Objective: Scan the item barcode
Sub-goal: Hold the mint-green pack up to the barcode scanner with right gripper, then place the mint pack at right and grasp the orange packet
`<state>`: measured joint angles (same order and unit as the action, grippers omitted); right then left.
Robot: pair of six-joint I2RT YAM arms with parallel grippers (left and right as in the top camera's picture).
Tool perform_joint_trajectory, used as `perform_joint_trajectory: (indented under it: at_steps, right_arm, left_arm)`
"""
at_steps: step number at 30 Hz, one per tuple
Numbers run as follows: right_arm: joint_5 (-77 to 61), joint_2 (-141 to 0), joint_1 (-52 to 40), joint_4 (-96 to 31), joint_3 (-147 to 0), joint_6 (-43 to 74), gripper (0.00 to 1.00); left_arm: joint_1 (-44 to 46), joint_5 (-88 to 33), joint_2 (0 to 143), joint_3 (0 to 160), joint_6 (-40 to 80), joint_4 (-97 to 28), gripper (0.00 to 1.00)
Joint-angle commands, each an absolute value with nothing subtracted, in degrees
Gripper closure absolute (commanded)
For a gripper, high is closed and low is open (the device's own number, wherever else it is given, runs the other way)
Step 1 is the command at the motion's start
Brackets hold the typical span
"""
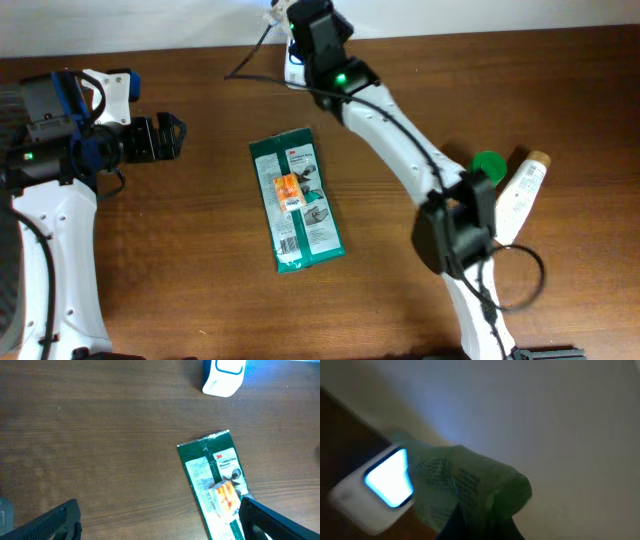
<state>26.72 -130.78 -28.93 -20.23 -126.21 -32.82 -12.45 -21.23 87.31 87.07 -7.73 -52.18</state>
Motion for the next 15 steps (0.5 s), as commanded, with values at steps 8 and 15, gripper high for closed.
perform_joint_trajectory:
  at_steps: [8, 15]
  right_arm:
    - [10.68, -114.80, -25.78, -74.30, -126.91, 6.02, 0.96]
    - [10.04, -115.87, -10.26, -67.07, -107.98, 14.00, 0.96]
  left_arm:
    - [-12.56, -22.06, 86.61, 87.48, -8.47, -52.14, 0.01]
    - [-12.56, -22.09, 86.61, 87.48, -8.47, -52.16, 0.01]
